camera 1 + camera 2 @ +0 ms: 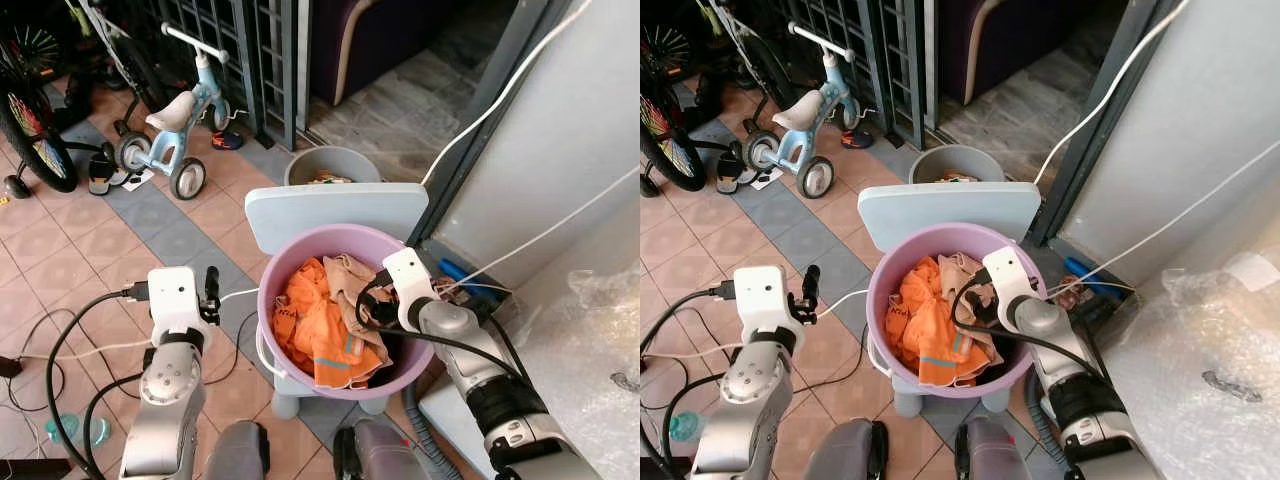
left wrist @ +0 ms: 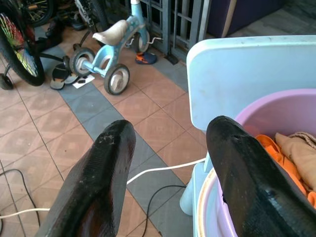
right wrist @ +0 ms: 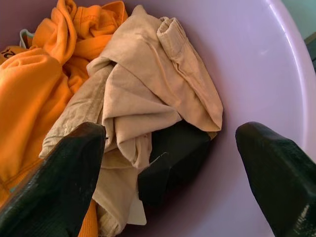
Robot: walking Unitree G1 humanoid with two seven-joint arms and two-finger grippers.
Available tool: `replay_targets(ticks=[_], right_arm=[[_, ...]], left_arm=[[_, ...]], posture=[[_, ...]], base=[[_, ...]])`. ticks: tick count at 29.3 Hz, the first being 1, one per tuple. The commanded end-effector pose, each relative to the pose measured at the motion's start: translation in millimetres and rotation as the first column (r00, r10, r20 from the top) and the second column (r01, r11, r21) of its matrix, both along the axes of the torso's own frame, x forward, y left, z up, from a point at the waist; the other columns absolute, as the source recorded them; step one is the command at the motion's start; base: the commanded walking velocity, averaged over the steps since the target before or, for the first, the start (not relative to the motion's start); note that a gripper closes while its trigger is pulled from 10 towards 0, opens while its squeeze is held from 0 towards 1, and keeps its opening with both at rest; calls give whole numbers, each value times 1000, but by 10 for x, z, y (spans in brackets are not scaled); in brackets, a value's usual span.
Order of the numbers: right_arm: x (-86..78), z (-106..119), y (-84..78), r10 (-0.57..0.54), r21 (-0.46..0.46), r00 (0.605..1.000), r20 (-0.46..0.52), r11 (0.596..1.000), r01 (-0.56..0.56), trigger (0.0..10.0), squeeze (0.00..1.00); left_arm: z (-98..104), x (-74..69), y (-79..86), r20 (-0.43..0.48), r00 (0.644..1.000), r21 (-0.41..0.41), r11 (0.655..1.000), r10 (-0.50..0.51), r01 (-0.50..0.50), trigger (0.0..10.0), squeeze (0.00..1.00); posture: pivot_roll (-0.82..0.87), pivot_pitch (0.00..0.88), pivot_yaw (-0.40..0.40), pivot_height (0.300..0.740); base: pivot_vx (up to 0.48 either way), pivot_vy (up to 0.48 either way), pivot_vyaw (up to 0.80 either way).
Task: Clothes washing
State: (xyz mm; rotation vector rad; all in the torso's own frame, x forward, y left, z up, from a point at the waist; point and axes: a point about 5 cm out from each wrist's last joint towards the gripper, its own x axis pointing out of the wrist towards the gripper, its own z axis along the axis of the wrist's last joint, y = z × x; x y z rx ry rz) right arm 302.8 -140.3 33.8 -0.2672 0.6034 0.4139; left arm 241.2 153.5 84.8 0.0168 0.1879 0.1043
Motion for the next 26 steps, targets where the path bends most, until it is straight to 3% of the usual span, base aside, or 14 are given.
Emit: replay_targets(ticks=[1,6,18,19,20,21,26], right_arm=[[-47,-78,75,28,-1,998,-50,1000,-28,10000,0],[-76,-194,192,-36,59,992,-123,997,43,10000,0],[-89,-310,606,-97,78,988,-123,991,107,10000,0],[-85,-308,650,-96,79,988,-118,991,106,2549,0],[-82,-307,693,-95,81,989,-114,991,105,2549,0],[-81,-307,719,-105,91,987,-121,989,116,0,0],[-64,-309,749,-183,144,967,-175,967,209,0,0]], left_arm=[[-33,-87,75,-39,999,32,999,27,-26,10000,0],[-118,-248,149,-121,992,50,998,33,-27,10000,0],[-37,-525,218,-157,987,83,996,27,-14,10000,0],[-35,-548,221,-161,986,84,996,31,-18,10000,0],[-27,-576,222,-164,986,84,996,34,-20,10000,0],[-23,-591,226,-167,985,84,996,35,-21,10000,0],[-14,-609,232,-176,984,85,996,42,-28,10000,0]], posture=[[84,223,-37,740],[114,236,-30,740],[210,290,-42,740],[218,295,-44,740],[220,297,-46,740],[222,307,-47,740],[219,319,-53,740]], base=[[0,0,0],[0,0,0],[0,0,0],[0,0,0],[0,0,0],[0,0,0],[0,0,0]])
